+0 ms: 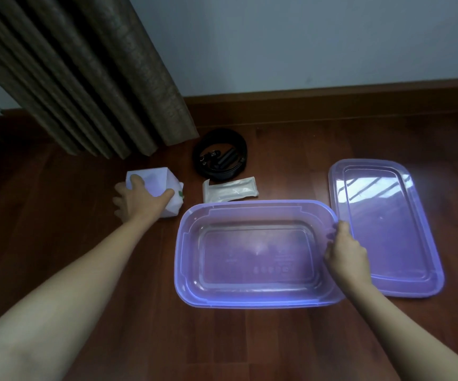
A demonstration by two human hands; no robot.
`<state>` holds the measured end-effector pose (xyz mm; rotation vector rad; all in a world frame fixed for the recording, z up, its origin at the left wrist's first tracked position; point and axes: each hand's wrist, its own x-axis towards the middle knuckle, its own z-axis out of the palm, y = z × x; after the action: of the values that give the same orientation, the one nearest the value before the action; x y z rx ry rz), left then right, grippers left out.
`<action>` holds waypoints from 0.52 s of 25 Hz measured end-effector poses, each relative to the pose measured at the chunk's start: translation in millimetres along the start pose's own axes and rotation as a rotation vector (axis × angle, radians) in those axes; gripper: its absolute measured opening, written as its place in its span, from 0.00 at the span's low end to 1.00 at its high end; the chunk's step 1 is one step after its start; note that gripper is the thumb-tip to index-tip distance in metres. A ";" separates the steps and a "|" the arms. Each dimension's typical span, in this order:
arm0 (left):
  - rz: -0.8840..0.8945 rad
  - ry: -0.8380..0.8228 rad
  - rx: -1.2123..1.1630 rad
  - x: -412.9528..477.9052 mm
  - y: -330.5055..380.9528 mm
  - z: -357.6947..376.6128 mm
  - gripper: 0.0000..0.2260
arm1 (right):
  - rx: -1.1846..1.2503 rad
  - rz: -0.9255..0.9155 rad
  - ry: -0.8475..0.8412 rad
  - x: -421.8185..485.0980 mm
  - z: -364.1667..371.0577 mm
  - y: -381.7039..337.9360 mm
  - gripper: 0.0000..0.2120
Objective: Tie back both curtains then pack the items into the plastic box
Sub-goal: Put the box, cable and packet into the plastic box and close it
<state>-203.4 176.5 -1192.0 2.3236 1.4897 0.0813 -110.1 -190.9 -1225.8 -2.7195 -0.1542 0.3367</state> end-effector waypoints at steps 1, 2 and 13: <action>0.050 0.081 -0.104 -8.1 0.0 -6.7 0.31 | 0.004 0.004 0.000 0.3 0.0 0.9 0.14; 0.152 0.172 -0.212 -17.4 -1.4 -13.6 0.30 | 0.003 0.004 0.001 0.4 -0.4 1.6 0.14; -0.353 -1.209 -1.114 -146.1 35.9 -0.1 0.17 | 0.009 -0.026 -0.001 0.1 -1.1 3.0 0.13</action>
<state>-236.2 33.8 -1157.3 0.8303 0.7809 -0.4076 -109.6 -194.1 -1226.0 -2.7060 -0.1880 0.3306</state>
